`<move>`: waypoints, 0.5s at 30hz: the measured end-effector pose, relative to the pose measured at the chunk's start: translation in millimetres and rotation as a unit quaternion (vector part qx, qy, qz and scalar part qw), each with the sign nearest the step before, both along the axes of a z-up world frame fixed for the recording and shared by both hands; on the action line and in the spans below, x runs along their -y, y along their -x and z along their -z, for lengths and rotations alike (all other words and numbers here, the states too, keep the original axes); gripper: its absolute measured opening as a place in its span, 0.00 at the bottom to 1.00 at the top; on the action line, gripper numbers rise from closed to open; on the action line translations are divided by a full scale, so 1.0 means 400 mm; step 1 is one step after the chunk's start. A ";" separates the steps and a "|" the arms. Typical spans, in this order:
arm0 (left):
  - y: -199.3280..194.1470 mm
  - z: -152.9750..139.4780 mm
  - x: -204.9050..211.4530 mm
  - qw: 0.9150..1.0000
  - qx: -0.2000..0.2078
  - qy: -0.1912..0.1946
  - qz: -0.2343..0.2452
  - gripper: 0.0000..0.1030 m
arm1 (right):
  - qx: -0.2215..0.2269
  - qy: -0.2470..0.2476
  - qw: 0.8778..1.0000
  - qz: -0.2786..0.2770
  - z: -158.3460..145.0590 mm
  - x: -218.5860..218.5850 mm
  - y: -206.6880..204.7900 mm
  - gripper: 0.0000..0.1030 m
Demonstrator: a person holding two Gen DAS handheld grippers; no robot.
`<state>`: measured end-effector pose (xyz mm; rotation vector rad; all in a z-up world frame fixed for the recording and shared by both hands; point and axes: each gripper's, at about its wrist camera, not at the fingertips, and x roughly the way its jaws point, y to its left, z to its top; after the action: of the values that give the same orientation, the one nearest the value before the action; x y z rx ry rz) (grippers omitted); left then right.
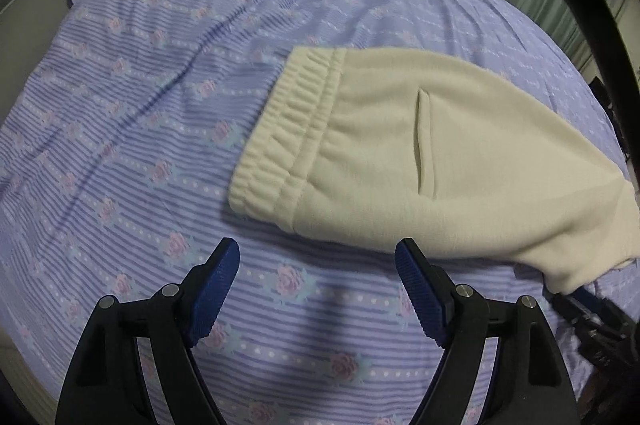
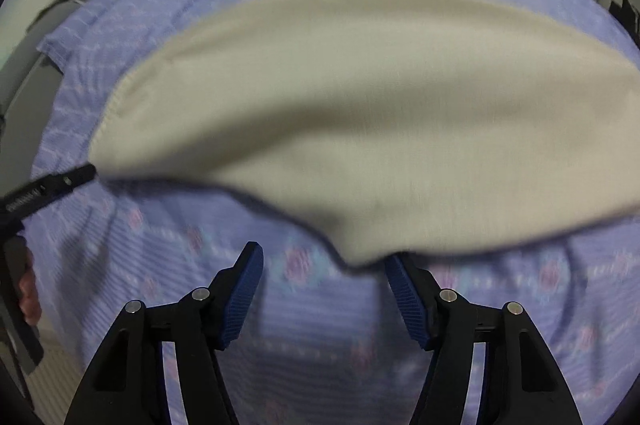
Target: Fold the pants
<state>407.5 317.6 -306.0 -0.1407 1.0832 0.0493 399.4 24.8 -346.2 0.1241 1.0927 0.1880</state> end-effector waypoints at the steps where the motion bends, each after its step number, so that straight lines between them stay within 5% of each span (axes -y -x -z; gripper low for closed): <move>1: -0.001 -0.006 -0.002 1.000 0.004 -0.002 -0.003 0.78 | 0.015 0.001 1.000 -0.002 -0.020 -0.004 -0.006 0.62; 4: -0.006 -0.005 -0.014 1.000 0.010 0.003 -0.017 0.78 | 0.051 0.001 0.999 -0.008 -0.048 -0.009 -0.014 0.62; 10: -0.009 0.016 -0.031 0.999 0.003 0.034 -0.039 0.78 | 0.013 -0.026 0.999 0.013 0.016 0.005 -0.012 0.61; 15: -0.035 0.056 -0.091 0.990 0.000 0.116 -0.084 0.78 | 0.034 0.013 0.999 -0.014 0.021 -0.026 -0.055 0.55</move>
<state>421.4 353.8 -328.6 -0.4403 1.0727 0.0743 421.3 35.3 -354.8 0.0795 1.0287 0.2019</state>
